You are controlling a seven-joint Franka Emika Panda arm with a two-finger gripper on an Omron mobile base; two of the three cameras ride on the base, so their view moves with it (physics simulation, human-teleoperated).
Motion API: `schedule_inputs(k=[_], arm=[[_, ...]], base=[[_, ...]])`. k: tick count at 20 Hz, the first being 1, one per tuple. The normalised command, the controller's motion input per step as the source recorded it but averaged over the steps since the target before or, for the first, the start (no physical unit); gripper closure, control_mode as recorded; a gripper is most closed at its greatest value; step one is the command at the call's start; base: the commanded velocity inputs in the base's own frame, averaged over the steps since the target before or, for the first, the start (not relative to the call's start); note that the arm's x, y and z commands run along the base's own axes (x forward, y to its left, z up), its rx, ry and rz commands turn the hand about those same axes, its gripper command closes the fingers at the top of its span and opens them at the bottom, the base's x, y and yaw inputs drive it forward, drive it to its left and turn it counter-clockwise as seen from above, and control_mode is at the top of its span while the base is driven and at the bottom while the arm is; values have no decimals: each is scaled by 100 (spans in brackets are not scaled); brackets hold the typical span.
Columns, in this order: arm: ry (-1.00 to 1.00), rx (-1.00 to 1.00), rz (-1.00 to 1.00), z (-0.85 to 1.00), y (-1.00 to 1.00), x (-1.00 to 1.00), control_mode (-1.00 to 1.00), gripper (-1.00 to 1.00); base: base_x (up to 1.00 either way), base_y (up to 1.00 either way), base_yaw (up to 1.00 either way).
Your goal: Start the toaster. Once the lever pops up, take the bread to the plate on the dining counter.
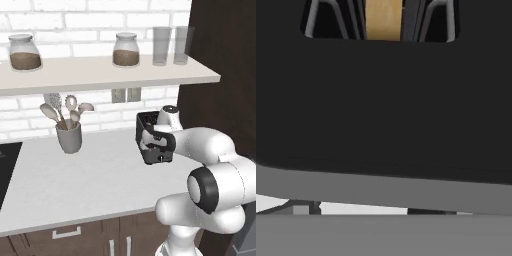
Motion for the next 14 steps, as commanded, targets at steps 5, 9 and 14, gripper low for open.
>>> schedule_inputs(k=[5, 9, 14], arm=[[-2, 0, -1, 0, 2, 0, -100, -100], [-12, 0, -1, 36, 0, 0, -100, -100], [-17, 0, -2, 73, 0, -1, -100, -100]], base=[[0, 0, 0], [0, 0, 0], [0, 0, 0]])
